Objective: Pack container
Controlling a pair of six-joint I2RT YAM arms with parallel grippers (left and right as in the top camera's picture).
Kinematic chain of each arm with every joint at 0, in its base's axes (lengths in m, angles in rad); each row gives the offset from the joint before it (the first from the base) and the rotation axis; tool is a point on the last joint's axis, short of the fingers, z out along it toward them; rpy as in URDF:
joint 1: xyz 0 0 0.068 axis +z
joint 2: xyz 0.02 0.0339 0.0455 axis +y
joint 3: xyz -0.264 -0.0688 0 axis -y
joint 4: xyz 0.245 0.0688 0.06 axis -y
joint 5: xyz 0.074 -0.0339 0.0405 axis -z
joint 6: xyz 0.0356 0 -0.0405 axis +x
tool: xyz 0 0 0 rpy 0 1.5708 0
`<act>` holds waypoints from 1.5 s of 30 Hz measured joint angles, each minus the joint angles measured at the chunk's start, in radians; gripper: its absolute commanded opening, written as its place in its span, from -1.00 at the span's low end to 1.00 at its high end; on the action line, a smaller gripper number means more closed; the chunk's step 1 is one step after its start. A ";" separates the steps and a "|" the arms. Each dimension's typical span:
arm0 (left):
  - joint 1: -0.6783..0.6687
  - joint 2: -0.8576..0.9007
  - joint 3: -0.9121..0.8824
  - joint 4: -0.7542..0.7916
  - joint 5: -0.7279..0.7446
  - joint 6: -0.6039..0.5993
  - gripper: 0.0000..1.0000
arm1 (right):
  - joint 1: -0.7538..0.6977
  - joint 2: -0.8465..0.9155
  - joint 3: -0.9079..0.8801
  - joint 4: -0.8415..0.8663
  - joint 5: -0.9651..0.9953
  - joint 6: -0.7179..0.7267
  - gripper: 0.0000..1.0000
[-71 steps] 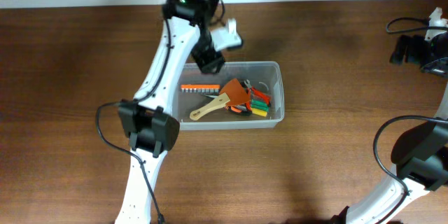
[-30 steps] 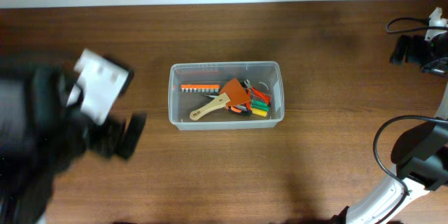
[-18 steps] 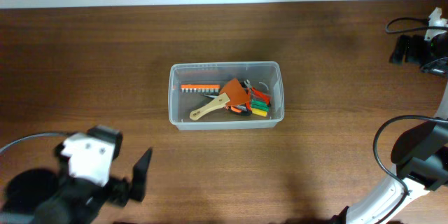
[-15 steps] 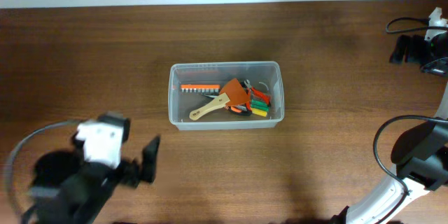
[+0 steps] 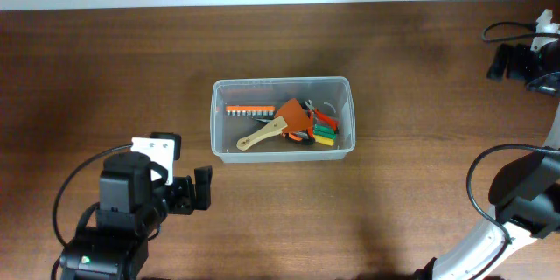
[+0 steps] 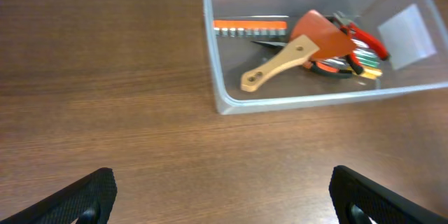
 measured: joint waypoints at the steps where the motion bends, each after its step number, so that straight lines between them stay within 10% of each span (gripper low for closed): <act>1: 0.000 0.002 0.000 0.001 -0.011 0.000 0.98 | 0.000 0.000 0.000 0.000 0.000 0.000 0.97; 14: 0.000 -0.021 -0.050 0.141 -0.058 0.184 0.98 | 0.000 0.000 0.000 0.000 0.000 0.000 0.97; 45: 0.088 -0.741 -0.709 0.766 -0.069 0.239 0.98 | 0.000 0.000 0.000 0.000 0.000 0.000 0.97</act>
